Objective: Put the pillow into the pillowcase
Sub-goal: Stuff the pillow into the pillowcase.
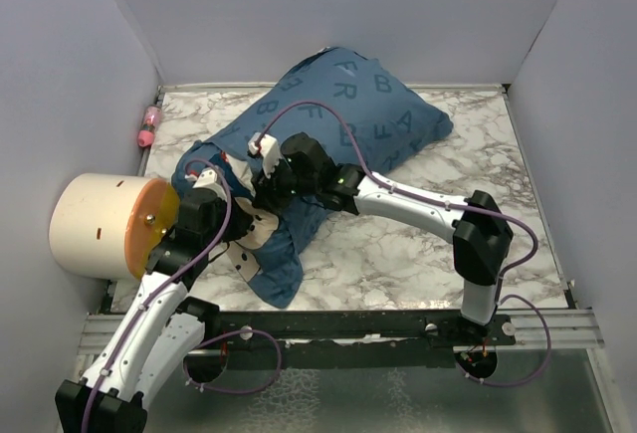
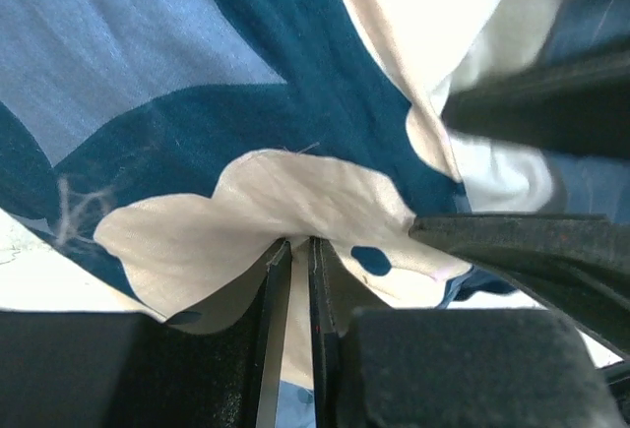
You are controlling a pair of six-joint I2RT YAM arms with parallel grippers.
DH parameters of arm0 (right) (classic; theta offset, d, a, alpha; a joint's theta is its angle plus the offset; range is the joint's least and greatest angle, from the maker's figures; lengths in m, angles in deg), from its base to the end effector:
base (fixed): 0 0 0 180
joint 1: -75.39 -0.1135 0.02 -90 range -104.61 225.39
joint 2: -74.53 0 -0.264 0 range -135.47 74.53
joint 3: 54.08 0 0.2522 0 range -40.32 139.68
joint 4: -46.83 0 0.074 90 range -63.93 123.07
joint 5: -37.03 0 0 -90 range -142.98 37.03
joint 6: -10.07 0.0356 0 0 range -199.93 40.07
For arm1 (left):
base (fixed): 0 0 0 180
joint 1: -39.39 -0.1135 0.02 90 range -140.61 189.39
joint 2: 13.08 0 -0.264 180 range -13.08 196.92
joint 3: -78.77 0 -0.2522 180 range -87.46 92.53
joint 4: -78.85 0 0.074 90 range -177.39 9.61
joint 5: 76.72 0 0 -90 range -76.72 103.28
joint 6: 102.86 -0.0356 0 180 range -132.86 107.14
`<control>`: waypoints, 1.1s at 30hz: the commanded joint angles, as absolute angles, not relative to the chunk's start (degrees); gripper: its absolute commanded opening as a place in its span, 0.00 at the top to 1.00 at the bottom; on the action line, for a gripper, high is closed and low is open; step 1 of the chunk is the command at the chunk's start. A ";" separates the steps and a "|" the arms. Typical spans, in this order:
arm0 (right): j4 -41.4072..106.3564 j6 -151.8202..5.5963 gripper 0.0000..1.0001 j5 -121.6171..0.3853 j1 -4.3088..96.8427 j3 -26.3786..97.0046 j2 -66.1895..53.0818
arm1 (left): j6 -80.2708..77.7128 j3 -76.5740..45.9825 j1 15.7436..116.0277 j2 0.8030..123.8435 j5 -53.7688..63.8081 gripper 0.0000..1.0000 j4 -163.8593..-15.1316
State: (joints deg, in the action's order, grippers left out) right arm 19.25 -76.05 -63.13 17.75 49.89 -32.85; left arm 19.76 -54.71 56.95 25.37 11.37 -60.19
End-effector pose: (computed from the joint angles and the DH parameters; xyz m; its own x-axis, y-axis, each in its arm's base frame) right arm 0.2324 0.3785 0.2943 -0.3367 -0.4069 -0.8491 -0.8917 0.4276 0.1486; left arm 0.1474 -0.0479 0.2536 -0.6130 -0.3711 -0.6975 -0.0026 0.8838 -0.4679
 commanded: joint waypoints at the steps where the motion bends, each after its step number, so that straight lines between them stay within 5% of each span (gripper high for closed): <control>1: 25.39 -72.34 0.65 -80.85 18.68 45.97 -35.85 | 19.22 -55.78 56.04 26.80 12.24 0.84 -63.13; 5: 26.07 -69.96 0.70 -87.25 18.64 47.66 -39.37 | 19.03 -55.85 55.95 26.45 12.02 0.84 -63.07; 10: 28.43 -68.98 0.99 -83.97 20.06 45.34 -32.72 | 18.63 -56.02 55.82 26.33 12.53 0.86 -63.01; 20: 29.70 -71.48 0.99 -82.24 23.03 42.71 -11.02 | 18.04 -55.32 54.34 29.20 9.20 0.89 -65.89; 27: 8.34 -81.70 0.99 -44.91 22.75 41.96 -12.46 | 17.02 -54.89 53.72 30.10 7.96 0.85 -65.27; 33: 9.47 -83.25 0.89 -26.10 22.75 29.64 -2.68 | 16.88 -51.53 53.51 26.80 6.06 0.79 -61.33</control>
